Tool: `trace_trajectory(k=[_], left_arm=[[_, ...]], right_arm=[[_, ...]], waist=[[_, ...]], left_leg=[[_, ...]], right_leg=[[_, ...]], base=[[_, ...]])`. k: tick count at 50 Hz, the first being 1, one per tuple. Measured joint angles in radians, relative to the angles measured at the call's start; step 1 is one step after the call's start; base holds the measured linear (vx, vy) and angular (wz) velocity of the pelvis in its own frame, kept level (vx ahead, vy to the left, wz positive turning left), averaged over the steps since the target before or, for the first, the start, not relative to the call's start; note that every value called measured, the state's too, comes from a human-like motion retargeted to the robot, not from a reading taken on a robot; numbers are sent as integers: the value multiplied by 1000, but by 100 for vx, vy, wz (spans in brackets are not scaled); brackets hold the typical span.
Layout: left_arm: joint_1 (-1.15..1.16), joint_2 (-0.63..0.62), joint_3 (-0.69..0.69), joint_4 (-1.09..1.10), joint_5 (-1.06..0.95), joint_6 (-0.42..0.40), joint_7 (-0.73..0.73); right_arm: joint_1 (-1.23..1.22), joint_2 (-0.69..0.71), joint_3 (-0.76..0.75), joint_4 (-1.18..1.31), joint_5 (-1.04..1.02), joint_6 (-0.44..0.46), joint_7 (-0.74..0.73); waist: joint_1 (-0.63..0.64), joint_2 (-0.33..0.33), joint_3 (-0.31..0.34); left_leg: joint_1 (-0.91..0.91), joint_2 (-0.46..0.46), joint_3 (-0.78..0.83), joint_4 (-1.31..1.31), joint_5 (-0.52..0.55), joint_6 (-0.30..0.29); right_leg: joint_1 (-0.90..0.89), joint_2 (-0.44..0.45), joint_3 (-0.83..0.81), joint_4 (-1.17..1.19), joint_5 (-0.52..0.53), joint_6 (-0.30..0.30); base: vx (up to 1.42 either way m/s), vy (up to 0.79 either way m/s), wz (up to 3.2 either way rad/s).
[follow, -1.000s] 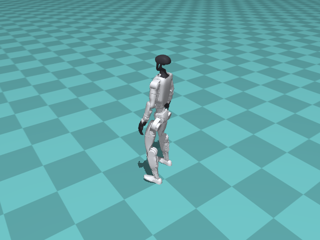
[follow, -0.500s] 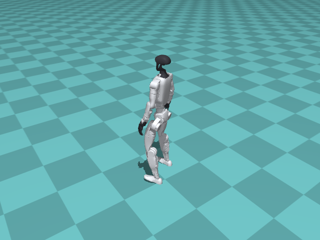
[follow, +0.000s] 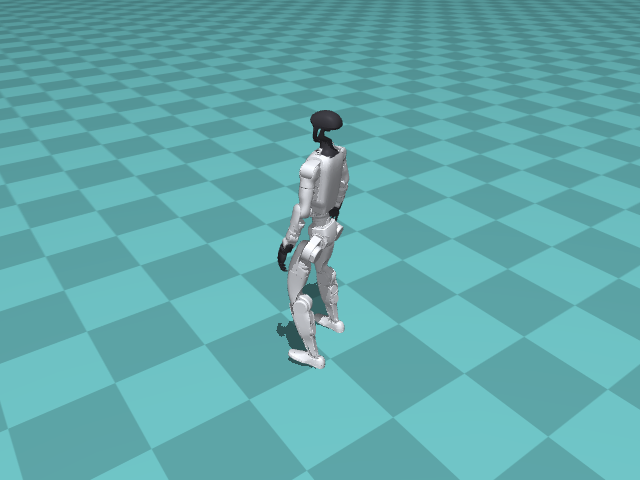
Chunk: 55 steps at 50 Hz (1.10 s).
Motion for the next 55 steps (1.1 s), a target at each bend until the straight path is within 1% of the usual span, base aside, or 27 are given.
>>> trace_trajectory(k=[55], left_arm=[[31, 14, -19, -43, 43, -11, -8]], right_arm=[[1, -16, 1, -13, -4, -5, -14]], waist=[[2, 6, 2]], left_leg=[[5, 0, 14, 46, -43, 17]], right_leg=[[-7, -4, 21, 43, -32, 1]], base=[[0, 0, 0]])
